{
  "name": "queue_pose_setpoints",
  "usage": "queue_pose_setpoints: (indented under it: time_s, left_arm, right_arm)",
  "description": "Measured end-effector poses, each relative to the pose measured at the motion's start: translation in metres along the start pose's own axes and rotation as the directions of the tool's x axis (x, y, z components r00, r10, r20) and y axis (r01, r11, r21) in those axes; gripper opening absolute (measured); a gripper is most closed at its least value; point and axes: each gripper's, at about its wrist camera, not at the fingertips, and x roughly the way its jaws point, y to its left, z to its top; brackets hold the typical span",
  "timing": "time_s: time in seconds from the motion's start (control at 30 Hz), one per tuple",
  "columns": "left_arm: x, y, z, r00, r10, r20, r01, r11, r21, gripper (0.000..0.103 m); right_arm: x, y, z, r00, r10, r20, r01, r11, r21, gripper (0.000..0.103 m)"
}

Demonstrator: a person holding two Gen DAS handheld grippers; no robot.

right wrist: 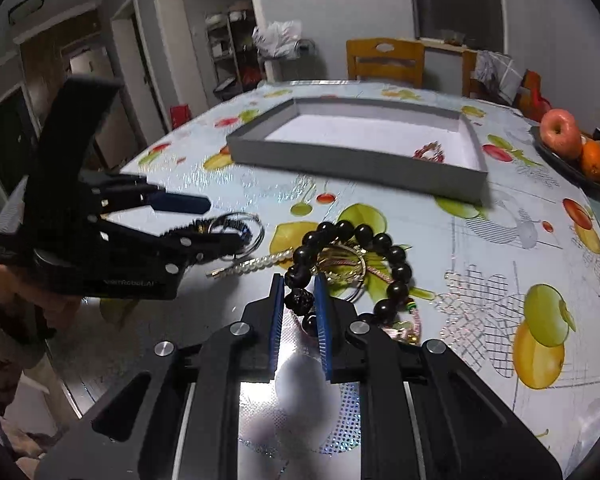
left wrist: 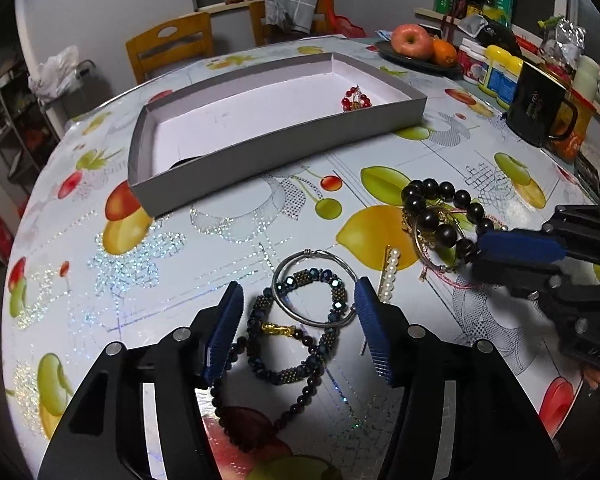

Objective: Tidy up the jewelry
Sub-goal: 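Grasp the black bead bracelet with the right tool while the left tool grasps the dark blue bead bracelet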

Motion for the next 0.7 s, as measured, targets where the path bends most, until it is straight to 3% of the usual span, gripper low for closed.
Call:
queue_pose_setpoints:
  time_s: [0.33,0.5,0.7]
  left_arm:
    - [-0.019,0.018,-0.018,0.998,-0.058,-0.017,0.058,0.998,0.005,0.059]
    - [-0.013,0.027,-0.024,0.998,-0.06,-0.034,0.059,0.998,-0.009,0.059]
    - [-0.02,0.034,-0.021,0.993,-0.12,0.009,0.12,0.991,-0.052,0.054]
  right_arm:
    - [0.019,0.007,0.006,0.998,-0.003,-0.062,-0.001,0.998,-0.056,0.015]
    - [0.013,0.005,0.005,0.999,0.019,-0.032,-0.021,0.998,-0.052,0.015]
    - [0.01,0.002,0.005,0.999,0.029,-0.017,-0.03,0.999,-0.037,0.015]
